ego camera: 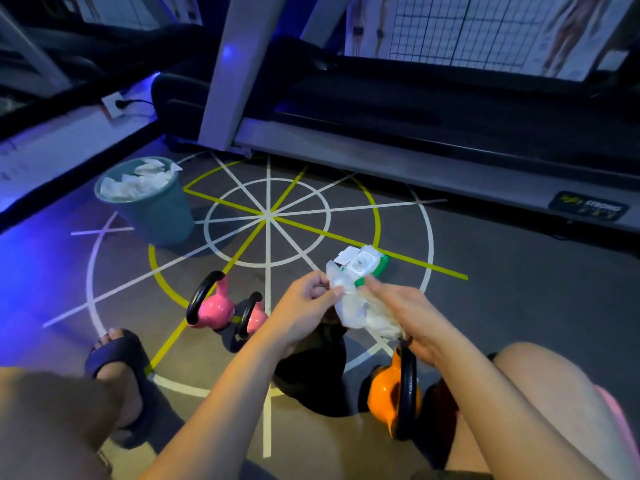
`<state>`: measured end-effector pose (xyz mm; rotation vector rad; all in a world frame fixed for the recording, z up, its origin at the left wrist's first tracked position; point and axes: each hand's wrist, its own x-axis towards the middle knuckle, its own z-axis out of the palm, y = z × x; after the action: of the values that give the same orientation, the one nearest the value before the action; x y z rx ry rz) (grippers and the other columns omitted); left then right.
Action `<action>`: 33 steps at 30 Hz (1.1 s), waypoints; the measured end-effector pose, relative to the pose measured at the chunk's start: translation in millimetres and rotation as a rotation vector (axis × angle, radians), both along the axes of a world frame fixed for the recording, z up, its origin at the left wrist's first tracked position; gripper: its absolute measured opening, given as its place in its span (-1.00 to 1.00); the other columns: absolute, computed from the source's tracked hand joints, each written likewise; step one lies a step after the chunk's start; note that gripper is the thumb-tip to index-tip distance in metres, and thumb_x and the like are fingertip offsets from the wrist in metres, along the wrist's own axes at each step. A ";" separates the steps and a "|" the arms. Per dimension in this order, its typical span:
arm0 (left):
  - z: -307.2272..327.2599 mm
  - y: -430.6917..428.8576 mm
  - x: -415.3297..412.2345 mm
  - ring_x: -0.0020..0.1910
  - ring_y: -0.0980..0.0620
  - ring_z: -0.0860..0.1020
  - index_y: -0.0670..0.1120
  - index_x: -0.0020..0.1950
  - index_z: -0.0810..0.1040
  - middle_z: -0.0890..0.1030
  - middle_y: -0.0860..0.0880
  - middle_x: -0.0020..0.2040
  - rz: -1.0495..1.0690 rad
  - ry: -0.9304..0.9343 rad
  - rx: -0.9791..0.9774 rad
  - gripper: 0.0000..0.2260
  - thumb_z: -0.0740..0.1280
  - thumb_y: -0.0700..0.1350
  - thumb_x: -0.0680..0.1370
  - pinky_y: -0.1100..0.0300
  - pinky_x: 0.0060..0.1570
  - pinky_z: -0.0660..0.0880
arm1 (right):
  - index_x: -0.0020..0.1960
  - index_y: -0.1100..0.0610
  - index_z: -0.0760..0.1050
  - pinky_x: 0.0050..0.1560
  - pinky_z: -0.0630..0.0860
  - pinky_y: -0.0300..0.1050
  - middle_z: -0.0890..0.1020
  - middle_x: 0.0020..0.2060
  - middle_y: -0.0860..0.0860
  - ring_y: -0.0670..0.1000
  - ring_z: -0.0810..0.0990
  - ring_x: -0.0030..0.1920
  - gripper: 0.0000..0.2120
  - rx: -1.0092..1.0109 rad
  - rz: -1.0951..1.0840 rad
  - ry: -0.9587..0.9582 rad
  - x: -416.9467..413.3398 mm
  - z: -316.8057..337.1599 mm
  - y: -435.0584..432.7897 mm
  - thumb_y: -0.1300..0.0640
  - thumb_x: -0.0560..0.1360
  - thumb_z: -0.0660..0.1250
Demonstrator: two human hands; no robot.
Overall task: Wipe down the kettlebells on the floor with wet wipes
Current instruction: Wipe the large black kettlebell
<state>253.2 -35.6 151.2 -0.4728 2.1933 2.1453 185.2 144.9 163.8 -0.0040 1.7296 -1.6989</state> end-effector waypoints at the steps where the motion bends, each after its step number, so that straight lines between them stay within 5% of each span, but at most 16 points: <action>1: -0.8 -0.2 0.4 -0.24 0.09 0.58 -0.10 -0.04 0.53 0.65 -0.04 -0.24 -0.006 0.007 -0.020 -0.92 0.35 -0.14 0.64 0.26 -0.14 0.49 | 0.09 0.16 0.69 -0.09 0.57 -0.13 0.73 -0.02 0.15 0.03 0.68 -0.10 -0.63 0.016 0.072 0.012 -2.0 -2.5 1.7 -0.10 0.45 0.47; 5: -6.2 -2.6 -2.7 -0.21 0.04 0.53 -0.09 -0.05 0.53 0.62 -0.08 -0.21 -0.012 0.011 -0.039 -0.87 0.36 -0.06 0.64 0.13 -0.10 0.47 | 0.13 0.08 0.69 0.18 0.53 -0.01 0.71 0.06 0.14 0.07 0.67 0.10 -0.66 0.088 0.231 0.046 -7.5 -13.2 0.4 -0.07 0.44 0.52; 9: -3.7 -2.6 -8.5 -0.20 -0.07 0.54 -0.14 -0.06 0.52 0.59 -0.19 -0.15 0.038 -0.014 0.109 -0.82 0.44 -0.07 0.58 0.12 -0.18 0.58 | 0.08 0.14 0.70 -0.16 0.57 -0.25 0.74 -0.07 0.07 -0.03 0.71 -0.10 -0.73 0.077 0.139 0.087 -16.3 2.4 -5.5 0.00 0.47 0.50; 13: 10.4 -12.8 -14.6 -0.17 -0.09 0.62 -0.17 -0.05 0.50 0.65 -0.19 -0.13 0.183 0.052 0.226 -0.84 0.42 -0.11 0.58 0.12 -0.16 0.62 | 0.11 0.19 0.67 -0.05 0.60 -0.12 0.73 -0.04 0.12 0.06 0.71 -0.06 -0.71 -0.033 0.062 -0.010 -31.2 19.3 -5.5 0.04 0.47 0.50; 16: 17.7 -19.1 -17.6 -0.07 -0.13 0.65 -0.17 0.02 0.46 0.65 -0.22 -0.08 0.255 0.080 0.243 -0.84 0.37 -0.10 0.63 0.02 -0.05 0.66 | 0.10 0.18 0.68 0.07 0.55 0.03 0.73 -0.01 0.15 0.11 0.70 0.00 -0.72 0.046 0.106 0.017 -31.5 15.4 -7.4 -0.01 0.53 0.44; 19: 18.1 -16.7 -20.2 -0.14 -0.12 0.63 -0.12 0.06 0.43 0.66 -0.19 -0.08 0.309 0.059 0.235 -0.84 0.33 -0.04 0.65 -0.07 -0.15 0.63 | 0.08 0.17 0.67 0.05 0.58 0.02 0.73 -0.03 0.15 0.09 0.69 -0.05 -0.73 0.144 0.169 0.075 -28.6 16.3 -12.9 0.00 0.61 0.32; 22: 13.0 -14.9 -22.3 -0.31 -0.07 0.49 -0.03 -0.02 0.40 0.57 -0.16 -0.22 0.333 0.068 0.079 -0.83 0.31 0.02 0.66 0.12 -0.43 0.43 | 0.12 0.21 0.64 -0.01 0.61 -0.05 0.73 -0.03 0.12 0.06 0.70 -0.06 -0.72 0.058 0.099 0.060 -23.8 17.4 -16.4 0.04 0.66 0.25; 26: 7.2 -13.6 -21.7 -0.36 -0.01 0.27 0.06 -0.05 0.41 0.42 -0.09 -0.33 0.201 0.081 -0.349 -0.82 0.28 0.12 0.64 0.12 -0.34 0.20 | 0.21 0.18 0.60 -0.04 0.62 -0.07 0.72 0.02 0.11 0.08 0.71 0.01 -0.59 -0.062 0.045 -0.135 -17.6 17.5 -19.2 -0.12 0.54 0.37; 29: 18.6 -10.3 -17.4 -0.36 -0.04 0.26 0.05 -0.06 0.50 0.42 -0.13 -0.31 0.105 0.133 -0.236 -0.81 0.34 0.13 0.62 0.12 -0.38 0.16 | 0.22 0.14 0.60 0.06 0.60 0.00 0.71 0.03 0.10 0.12 0.69 0.04 -0.47 -0.026 0.228 -0.181 -16.2 20.2 -19.4 -0.21 0.43 0.44; 33: 33.5 -20.8 -8.3 -0.11 -0.05 0.48 -0.03 -0.01 0.59 0.56 -0.07 -0.09 0.157 0.095 0.073 -0.73 0.43 0.17 0.55 0.05 -0.13 0.40 | 0.07 0.20 0.67 0.13 0.54 0.05 0.69 -0.14 0.06 0.00 0.60 -0.13 -0.73 -0.079 0.305 -0.021 -15.1 16.2 -20.6 0.04 0.48 0.46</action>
<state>245.0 -56.4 184.7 -0.5680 2.1835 2.3656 170.1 124.3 180.0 -0.2717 1.5554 -1.5329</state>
